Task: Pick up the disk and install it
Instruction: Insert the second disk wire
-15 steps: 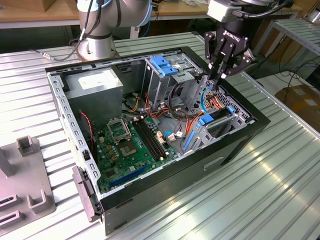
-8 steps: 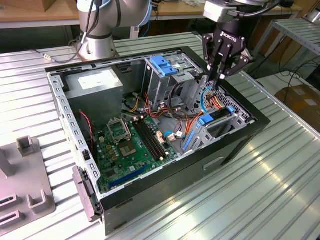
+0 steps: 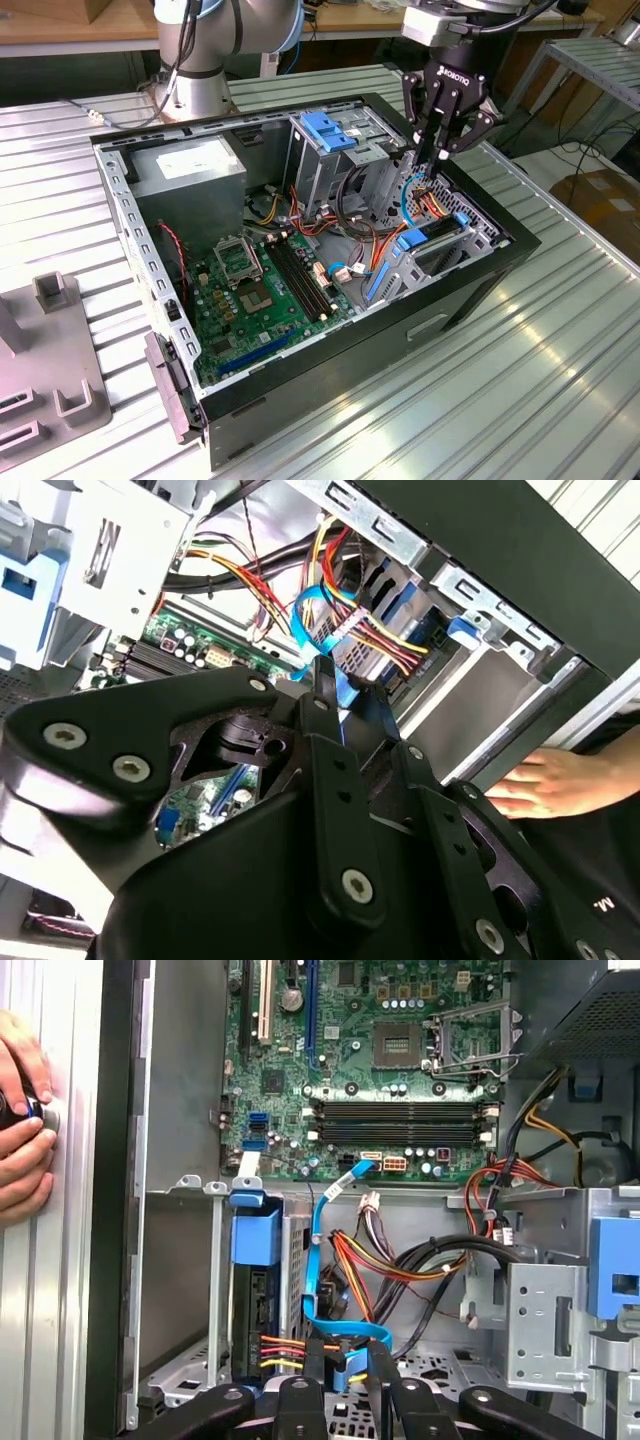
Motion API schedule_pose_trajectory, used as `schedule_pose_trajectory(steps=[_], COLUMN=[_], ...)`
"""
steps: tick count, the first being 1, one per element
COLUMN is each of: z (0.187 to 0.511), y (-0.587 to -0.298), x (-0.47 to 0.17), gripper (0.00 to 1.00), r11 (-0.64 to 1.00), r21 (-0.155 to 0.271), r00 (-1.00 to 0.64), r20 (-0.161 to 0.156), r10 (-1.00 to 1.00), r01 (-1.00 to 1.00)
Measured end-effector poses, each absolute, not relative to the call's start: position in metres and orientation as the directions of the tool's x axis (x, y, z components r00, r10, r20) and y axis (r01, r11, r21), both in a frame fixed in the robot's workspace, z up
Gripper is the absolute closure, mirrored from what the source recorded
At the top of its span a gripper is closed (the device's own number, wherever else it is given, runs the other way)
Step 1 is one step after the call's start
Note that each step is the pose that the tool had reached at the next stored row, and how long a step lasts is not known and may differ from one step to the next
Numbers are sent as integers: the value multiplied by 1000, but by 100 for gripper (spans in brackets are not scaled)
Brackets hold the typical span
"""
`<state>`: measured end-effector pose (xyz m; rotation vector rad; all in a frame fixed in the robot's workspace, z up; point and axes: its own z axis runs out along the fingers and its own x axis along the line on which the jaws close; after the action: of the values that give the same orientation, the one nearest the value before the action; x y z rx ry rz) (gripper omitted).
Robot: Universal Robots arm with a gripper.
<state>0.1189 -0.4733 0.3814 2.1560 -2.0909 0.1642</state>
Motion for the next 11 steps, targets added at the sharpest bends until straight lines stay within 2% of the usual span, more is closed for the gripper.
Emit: schedule_pose_trajectory(steps=[5, 6, 8, 11], z=[380, 379, 379, 378], y=[-472, -472, -472, -472], x=[119, 119, 119, 119], gripper=[71, 89, 89, 89], r11=[-29, -29, -29, -28], r21=[20, 20, 20, 20], r00=[32, 32, 32, 32], r20=[175, 176, 177, 212], r10=[-984, -984, -984, -977], r01=[-999, -999, -999, -999])
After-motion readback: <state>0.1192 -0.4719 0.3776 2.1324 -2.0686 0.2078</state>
